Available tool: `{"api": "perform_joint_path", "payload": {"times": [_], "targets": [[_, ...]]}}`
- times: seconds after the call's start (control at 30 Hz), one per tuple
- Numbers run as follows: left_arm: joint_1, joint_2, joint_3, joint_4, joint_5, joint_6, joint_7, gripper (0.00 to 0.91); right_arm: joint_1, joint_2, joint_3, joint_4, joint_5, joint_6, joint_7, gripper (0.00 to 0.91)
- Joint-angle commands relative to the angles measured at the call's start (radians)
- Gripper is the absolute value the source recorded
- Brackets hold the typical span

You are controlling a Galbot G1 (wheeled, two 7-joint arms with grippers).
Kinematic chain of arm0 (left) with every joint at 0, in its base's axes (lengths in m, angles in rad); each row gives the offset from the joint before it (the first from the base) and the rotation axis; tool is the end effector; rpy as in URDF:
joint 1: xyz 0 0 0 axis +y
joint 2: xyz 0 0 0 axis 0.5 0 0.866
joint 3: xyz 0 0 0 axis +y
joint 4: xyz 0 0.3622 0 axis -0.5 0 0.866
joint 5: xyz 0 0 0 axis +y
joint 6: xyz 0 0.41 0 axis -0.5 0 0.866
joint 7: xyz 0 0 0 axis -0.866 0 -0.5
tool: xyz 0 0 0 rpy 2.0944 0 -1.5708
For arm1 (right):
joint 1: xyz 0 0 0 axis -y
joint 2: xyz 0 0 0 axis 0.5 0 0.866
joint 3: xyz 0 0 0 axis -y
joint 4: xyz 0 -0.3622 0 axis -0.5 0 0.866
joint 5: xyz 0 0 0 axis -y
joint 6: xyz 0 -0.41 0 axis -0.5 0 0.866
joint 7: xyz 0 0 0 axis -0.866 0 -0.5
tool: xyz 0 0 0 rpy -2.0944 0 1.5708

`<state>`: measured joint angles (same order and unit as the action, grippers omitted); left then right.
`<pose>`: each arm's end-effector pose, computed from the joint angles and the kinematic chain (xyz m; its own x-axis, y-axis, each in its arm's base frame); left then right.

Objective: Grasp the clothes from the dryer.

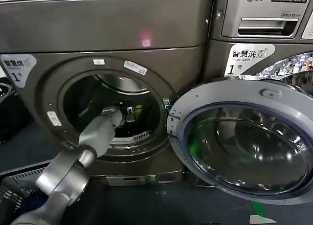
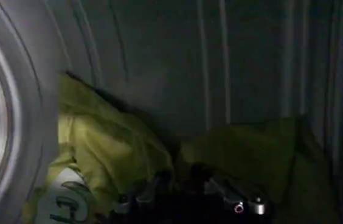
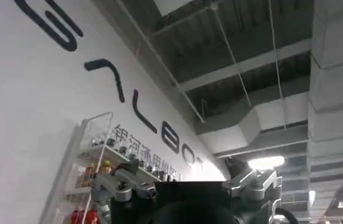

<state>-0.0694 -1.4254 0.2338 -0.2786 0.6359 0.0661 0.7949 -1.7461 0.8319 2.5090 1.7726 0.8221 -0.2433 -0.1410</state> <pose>0.7186 0.0329 -0.2597 -0.4945 0.1067 0.8626 0.8671 0.1292 0.4811 -0.0978 -0.4604 0.1352 -0.3846 0.6350 -0.6699 0.8788 0.4739 -0.0554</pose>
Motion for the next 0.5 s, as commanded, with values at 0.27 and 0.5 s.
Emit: {"api": "perform_joint_path", "payload": {"times": [0.27,0.5], "targets": [[-0.017,0.022,-0.041,-0.066,-0.084,-0.006,-0.005,0.000,-0.004,0.003,0.001,0.007,0.002,0.000,0.001,0.907],[0.081,0.065,-0.185,-0.179,-0.261,0.045,-0.122,0.000,-0.009,0.011,0.004,0.010,0.004,0.004,0.002,0.907]]}}
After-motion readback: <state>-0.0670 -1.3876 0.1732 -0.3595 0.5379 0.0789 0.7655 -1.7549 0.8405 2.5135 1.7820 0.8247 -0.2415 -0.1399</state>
